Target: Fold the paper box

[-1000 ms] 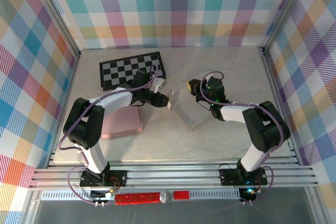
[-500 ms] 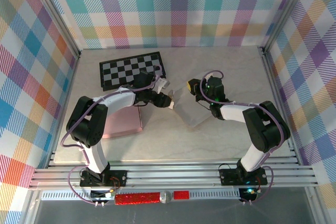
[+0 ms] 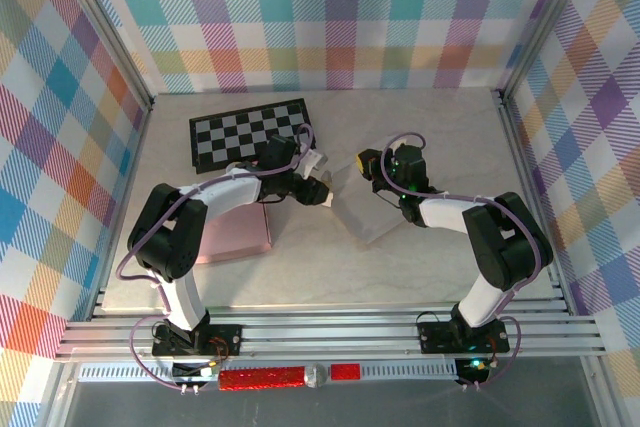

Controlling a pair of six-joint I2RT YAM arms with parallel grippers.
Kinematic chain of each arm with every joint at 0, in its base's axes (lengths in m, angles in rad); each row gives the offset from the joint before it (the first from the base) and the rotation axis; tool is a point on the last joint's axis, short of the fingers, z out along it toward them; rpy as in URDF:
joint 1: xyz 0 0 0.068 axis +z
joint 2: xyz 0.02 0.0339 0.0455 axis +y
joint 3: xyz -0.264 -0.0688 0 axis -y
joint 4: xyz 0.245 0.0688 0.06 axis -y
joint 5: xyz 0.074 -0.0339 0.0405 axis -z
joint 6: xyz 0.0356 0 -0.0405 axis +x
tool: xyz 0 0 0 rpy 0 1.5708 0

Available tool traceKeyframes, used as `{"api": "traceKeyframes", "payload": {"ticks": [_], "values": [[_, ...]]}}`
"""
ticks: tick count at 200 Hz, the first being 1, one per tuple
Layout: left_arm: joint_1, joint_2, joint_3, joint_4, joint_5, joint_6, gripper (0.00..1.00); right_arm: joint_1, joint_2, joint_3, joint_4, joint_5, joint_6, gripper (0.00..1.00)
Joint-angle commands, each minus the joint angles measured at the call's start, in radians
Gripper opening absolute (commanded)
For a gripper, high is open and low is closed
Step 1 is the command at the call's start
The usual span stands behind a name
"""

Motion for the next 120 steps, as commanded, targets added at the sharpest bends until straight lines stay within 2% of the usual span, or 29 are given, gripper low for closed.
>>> {"api": "traceKeyframes", "payload": {"ticks": [1, 61, 120], "values": [[-0.024, -0.004, 0.006, 0.037, -0.02, -0.001, 0.36, 0.005, 0.007, 0.022, -0.021, 0.005, 0.007, 0.0], [-0.033, -0.007, -0.022, 0.121, -0.068, -0.08, 0.29, 0.005, 0.011, 0.02, 0.013, 0.018, -0.003, 0.0], [-0.055, -0.005, -0.039, 0.158, -0.1, -0.117, 0.28, 0.007, 0.029, 0.006, 0.095, 0.043, 0.0, 0.0]]}}
